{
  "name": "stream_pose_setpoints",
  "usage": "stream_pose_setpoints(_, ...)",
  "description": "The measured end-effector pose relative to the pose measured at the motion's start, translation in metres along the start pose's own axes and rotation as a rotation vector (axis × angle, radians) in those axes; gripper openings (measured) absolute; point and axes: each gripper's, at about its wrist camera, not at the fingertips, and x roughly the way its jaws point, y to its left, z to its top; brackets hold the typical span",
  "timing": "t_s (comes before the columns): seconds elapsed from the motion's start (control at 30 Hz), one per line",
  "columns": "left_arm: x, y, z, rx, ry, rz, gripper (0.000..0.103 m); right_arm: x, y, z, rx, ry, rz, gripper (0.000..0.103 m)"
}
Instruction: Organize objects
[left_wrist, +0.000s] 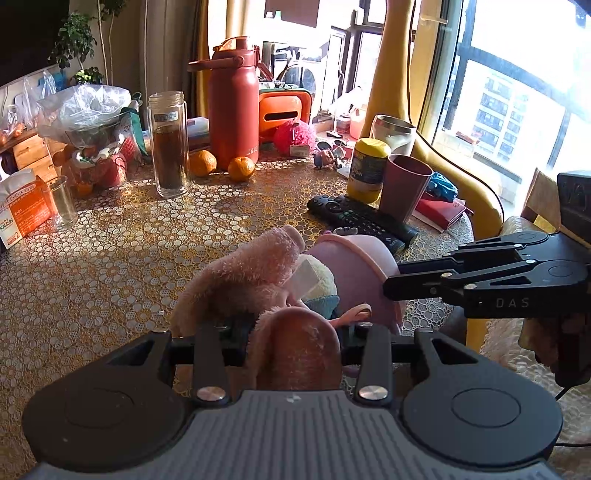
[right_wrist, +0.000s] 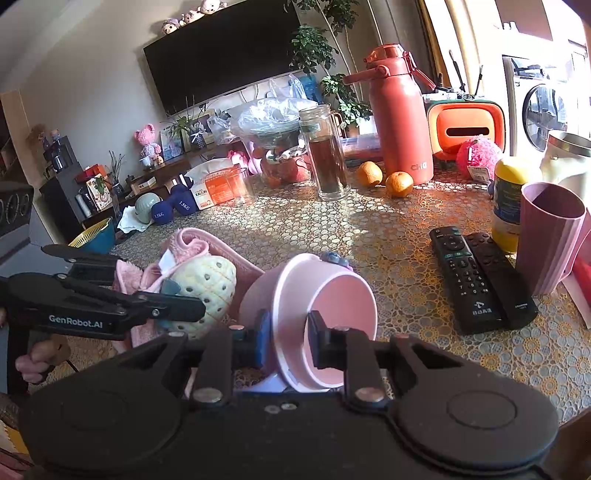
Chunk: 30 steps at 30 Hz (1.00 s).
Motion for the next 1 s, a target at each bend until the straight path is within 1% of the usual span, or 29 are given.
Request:
stream_pose_setpoints(0.13, -0.011, -0.012, 0.005, 0.026, -0.028, -0.030, 0.039, -0.001, 0.001, -0.001, -0.015, 0.003, 0.001, 0.020)
stream_pose_setpoints(0.33, -0.008, -0.021, 0.010, 0.044, -0.031, -0.048, 0.039, -0.005, 0.007, -0.008, -0.067, 0.012, 0.009, 0.020)
stream_pose_setpoints(0.5, 0.006, -0.021, 0.005, 0.043, -0.003, -0.036, 0.039, -0.007, 0.011, -0.012, -0.112, 0.016, 0.011, 0.020)
stream_pose_setpoints(0.7, 0.013, -0.010, 0.001, 0.014, 0.026, -0.006, 0.039, -0.007, 0.009, -0.011, -0.115, 0.015, 0.011, 0.020)
stream_pose_setpoints(1.0, 0.034, 0.011, -0.012, -0.034, 0.104, 0.024, 0.039, -0.009, 0.010, -0.012, -0.111, 0.021, 0.019, 0.020)
